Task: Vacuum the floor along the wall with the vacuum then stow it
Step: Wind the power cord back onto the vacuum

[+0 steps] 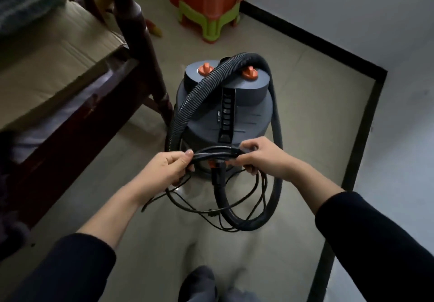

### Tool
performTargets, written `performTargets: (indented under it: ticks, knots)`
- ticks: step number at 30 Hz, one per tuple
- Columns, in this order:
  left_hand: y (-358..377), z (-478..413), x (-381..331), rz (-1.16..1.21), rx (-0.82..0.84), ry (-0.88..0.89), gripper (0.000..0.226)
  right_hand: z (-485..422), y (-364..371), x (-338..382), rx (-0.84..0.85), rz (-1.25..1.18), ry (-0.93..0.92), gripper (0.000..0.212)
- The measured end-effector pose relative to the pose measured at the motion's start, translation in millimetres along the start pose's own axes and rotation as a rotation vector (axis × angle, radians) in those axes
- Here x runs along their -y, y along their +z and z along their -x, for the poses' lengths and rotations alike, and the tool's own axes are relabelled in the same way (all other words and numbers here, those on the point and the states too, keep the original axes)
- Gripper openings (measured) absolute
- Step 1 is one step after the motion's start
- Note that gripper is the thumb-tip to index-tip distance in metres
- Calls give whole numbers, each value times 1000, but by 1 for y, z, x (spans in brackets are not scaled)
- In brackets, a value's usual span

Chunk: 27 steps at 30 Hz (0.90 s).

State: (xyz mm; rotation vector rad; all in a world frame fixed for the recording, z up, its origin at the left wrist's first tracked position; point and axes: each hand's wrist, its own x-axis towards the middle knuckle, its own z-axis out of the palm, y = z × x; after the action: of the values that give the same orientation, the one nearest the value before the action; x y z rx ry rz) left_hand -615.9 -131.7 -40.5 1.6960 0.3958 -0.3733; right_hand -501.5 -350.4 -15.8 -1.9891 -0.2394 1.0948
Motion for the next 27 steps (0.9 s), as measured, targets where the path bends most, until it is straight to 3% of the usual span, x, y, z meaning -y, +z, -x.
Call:
performTargets:
  ticks: [3,9,16,19,22,24,27]
  knots:
    - [16,-24,39,-107,1,-17,33,-22,9,-37,-117,92,84,27]
    - [47,-84,83,-182,-206,-68,24,-77,33,-86,-394,58,174,21]
    - [66,-115,128,-479,-236,-203,29,-104,48,-111,-465,84,224,38]
    - [74,-117,129,-586,-195,-230,36,-96,45,-99,-537,187,178,28]
    - [79,-111,123,-540,-194,-118,44,-87,37,-75,-714,225,-41,19]
    - [83,-107,117,-516,-141,-33,47,-91,30,-52,-718,277,-152,33]
    - [84,-111,106,-562,-99,4,42,-113,24,-20,-623,498,-91,52]
